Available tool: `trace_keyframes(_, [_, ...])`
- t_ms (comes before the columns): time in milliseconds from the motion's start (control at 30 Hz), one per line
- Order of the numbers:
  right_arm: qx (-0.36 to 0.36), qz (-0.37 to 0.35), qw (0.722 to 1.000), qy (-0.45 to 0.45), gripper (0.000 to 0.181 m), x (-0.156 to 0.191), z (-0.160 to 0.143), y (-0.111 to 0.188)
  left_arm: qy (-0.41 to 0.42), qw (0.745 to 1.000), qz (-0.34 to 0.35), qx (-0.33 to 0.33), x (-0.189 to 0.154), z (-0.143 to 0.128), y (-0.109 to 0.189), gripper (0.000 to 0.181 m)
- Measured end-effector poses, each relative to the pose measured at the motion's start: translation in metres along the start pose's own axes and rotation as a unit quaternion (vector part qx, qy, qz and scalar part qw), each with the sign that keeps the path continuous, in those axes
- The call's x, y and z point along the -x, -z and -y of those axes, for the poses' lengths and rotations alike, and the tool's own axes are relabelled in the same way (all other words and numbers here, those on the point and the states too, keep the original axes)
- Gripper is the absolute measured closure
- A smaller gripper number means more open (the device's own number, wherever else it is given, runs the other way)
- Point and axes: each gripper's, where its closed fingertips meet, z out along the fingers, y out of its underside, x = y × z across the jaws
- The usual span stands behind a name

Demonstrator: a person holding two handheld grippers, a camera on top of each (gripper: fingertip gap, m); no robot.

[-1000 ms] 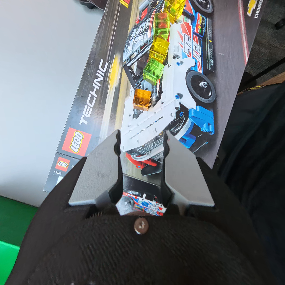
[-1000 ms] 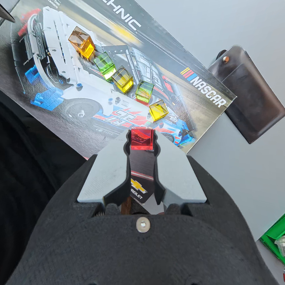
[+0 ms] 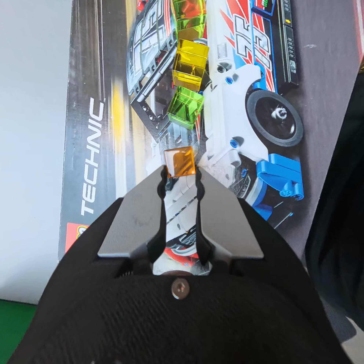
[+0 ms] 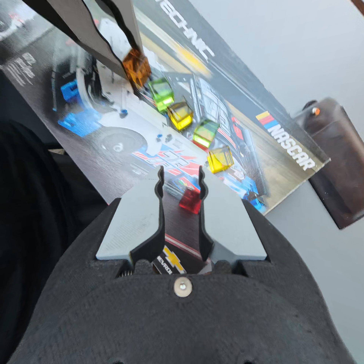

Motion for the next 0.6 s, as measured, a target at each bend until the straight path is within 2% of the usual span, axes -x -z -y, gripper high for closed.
trace_keyframes(133, [-0.012, 0.025, 0.998, 0.06, 0.148, 0.022, 0.035, -0.008, -0.013, 1.0, -0.004, -0.003, -0.007, -0.008, 0.005, 0.155])
trace_keyframes(300, [0.017, 0.038, 0.987, 0.157, 0.148, 0.034, 0.068, -0.048, -0.02, 1.0, -0.008, -0.006, -0.009, -0.022, 0.012, 0.154])
trace_keyframes(367, [0.043, 0.044, 0.983, 0.175, 0.146, 0.032, 0.069, -0.065, -0.012, 1.0, -0.011, -0.01, -0.009, -0.024, 0.013, 0.136])
trace_keyframes(400, [0.054, 0.047, 0.981, 0.183, 0.147, 0.031, 0.068, -0.073, -0.005, 1.0, -0.013, -0.01, -0.01, -0.025, 0.012, 0.133])
trace_keyframes(500, [0.092, 0.054, 0.973, 0.203, 0.149, 0.027, 0.058, -0.089, 0.004, 1.0, -0.007, -0.022, -0.01, -0.023, 0.009, 0.138])
trace_keyframes(567, [0.107, 0.06, 0.97, 0.212, 0.151, 0.027, 0.052, -0.096, 0.01, 0.999, -0.004, -0.034, -0.01, -0.019, 0.008, 0.154])
trace_keyframes(600, [0.108, 0.063, 0.969, 0.213, 0.154, 0.028, 0.051, -0.098, 0.008, 0.999, -0.002, -0.038, -0.009, -0.018, 0.007, 0.155])
